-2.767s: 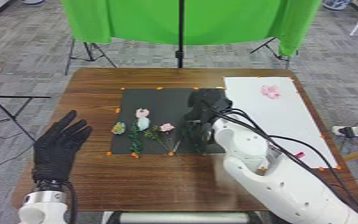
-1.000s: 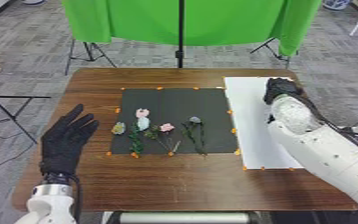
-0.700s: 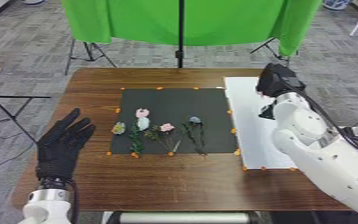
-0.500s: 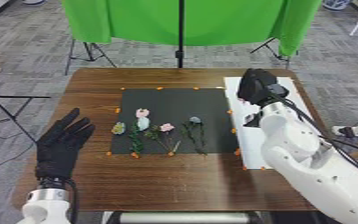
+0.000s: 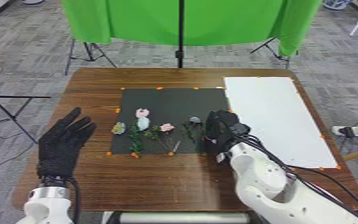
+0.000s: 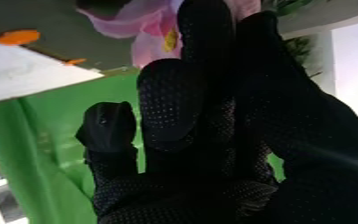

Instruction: Arrange flowers

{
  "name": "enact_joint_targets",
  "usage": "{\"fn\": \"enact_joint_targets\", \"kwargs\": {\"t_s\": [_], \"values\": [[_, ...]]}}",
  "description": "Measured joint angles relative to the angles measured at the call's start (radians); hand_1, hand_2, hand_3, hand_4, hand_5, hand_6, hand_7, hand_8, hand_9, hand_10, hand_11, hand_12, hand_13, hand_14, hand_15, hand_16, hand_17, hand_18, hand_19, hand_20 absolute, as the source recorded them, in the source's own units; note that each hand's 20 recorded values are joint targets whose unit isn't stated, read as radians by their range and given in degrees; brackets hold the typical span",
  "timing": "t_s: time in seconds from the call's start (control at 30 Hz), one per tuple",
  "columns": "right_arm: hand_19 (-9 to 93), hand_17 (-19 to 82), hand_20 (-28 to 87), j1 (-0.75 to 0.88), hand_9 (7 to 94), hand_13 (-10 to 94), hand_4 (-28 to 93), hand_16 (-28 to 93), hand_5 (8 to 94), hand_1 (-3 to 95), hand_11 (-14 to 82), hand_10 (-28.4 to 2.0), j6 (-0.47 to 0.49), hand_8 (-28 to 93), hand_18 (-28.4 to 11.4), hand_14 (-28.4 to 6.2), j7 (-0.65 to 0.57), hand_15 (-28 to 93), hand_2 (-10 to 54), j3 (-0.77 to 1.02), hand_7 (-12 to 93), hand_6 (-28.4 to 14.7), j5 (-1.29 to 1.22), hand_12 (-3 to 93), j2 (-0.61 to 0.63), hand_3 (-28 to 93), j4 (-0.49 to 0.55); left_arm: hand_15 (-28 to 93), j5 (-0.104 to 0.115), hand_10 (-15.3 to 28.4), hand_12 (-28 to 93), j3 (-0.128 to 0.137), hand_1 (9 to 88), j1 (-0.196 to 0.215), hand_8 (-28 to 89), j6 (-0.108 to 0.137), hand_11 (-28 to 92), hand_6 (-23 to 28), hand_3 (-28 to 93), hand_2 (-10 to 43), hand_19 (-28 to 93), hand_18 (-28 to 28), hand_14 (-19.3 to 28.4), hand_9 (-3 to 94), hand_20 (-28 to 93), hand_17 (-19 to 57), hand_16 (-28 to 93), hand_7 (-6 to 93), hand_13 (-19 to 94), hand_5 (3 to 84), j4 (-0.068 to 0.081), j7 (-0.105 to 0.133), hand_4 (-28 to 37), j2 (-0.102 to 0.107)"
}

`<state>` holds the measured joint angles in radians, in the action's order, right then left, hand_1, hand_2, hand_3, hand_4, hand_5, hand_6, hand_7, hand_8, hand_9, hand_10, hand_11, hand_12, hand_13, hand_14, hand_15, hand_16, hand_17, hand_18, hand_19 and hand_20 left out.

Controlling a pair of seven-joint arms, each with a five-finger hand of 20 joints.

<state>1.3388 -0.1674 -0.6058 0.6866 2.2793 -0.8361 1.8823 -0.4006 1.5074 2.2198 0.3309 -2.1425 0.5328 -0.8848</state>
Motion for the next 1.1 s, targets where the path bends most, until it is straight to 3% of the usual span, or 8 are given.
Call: {"fn": "enact_joint_targets", "kwargs": {"t_s": [0.17,0.3,0.5,0.63,0.77,0.87,1.0,1.1], "values": [[93,32,60,0.024,85.0,70,-28,18,71.6,40.6,38.6,-9.2,-0.005,-11,-22.8,-8.9,0.01,80,-9.5,0.062,14,2.9,-0.009,22.6,0.004,79,0.026,57,-0.009,21.3,13,0.009,25.6,0.002,-8,-0.002,30,11.5,77,9.2,50,23.2,26.3,39.2,25,-7.9,-8,13.0,27,41.8,0.0,-0.007,-19.6,-0.012],[93,32,61,0.068,83.9,70,-28,18,69.7,38.0,43.7,-9.9,0.025,-12,-23.6,-9.4,0.078,82,-9.5,0.144,13,2.6,-0.009,20.7,0.006,79,0.067,57,-0.006,21.3,13,0.01,25.6,0.009,-8,-0.001,30,11.9,77,9.2,50,23.2,26.3,39.2,25,-7.9,-8,13.3,27,42.4,-0.001,-0.001,-19.5,-0.012],[93,31,61,0.066,82.7,70,-28,19,68.6,36.0,46.9,-10.3,0.031,-12,-24.0,-10.0,0.159,83,-9.5,0.128,13,2.4,0.038,20.5,0.015,77,0.081,57,-0.005,21.3,13,0.01,25.6,0.01,-8,-0.001,31,11.9,77,9.2,50,23.2,26.3,39.1,25,-7.9,-8,13.5,27,42.4,-0.001,0.008,-19.5,-0.01],[92,27,55,0.062,77.7,65,-28,16,66.2,33.0,38.8,-11.2,0.037,-12,-24.3,-11.0,0.15,79,-9.5,0.126,12,2.0,0.038,17.2,0.016,77,0.097,57,-0.005,21.2,13,0.009,25.6,0.01,-9,-0.001,31,11.8,77,9.1,50,23.1,26.3,39.2,25,-7.9,-8,13.5,27,42.3,-0.001,0.013,-19.6,-0.01],[90,24,52,0.078,73.3,61,-28,14,63.4,30.5,31.7,-14.9,0.03,-12,-23.9,-12.6,0.111,76,-8.0,0.171,12,0.8,-0.059,15.6,0.015,77,0.138,57,-0.005,21.2,13,0.008,24.8,0.012,-9,-0.001,30,11.7,76,9.0,50,23.1,26.3,39.1,25,-7.9,-8,13.3,27,42.2,0.001,0.02,-20.2,-0.011],[90,22,52,0.158,70.8,58,-28,13,61.4,29.6,30.4,-15.5,0.001,-12,-23.6,-13.7,0.059,76,-6.8,0.338,12,0.7,-0.261,15.5,-0.014,77,0.213,57,-0.003,21.0,13,0.003,24.6,0.014,-9,-0.001,30,11.5,76,9.1,50,23.1,26.3,38.9,25,-8.0,-8,13.0,27,41.9,0.006,0.018,-20.8,-0.015],[78,15,47,0.272,60.1,47,-28,7,55.6,23.5,23.0,-18.0,-0.052,-12,-23.3,-18.1,-0.025,65,-0.2,0.538,12,-0.1,-0.421,13.6,-0.059,77,0.262,55,0.02,20.5,12,-0.022,22.7,0.018,-8,-0.001,27,9.9,76,9.5,49,23.2,26.4,38.6,25,-8.2,-8,11.8,27,40.3,0.014,0.035,-23.4,-0.012],[69,11,41,0.362,59.3,46,-28,6,56.9,21.6,19.9,-17.3,-0.029,-12,-23.0,-19.5,-0.002,55,4.0,0.662,12,0.3,-0.492,12.7,-0.085,77,0.26,53,0.028,20.0,12,-0.031,21.5,0.023,-9,-0.001,26,8.5,75,9.7,48,23.2,25.9,38.3,24,-8.4,-8,11.1,26,39.6,0.026,0.045,-25.1,-0.007]]}}
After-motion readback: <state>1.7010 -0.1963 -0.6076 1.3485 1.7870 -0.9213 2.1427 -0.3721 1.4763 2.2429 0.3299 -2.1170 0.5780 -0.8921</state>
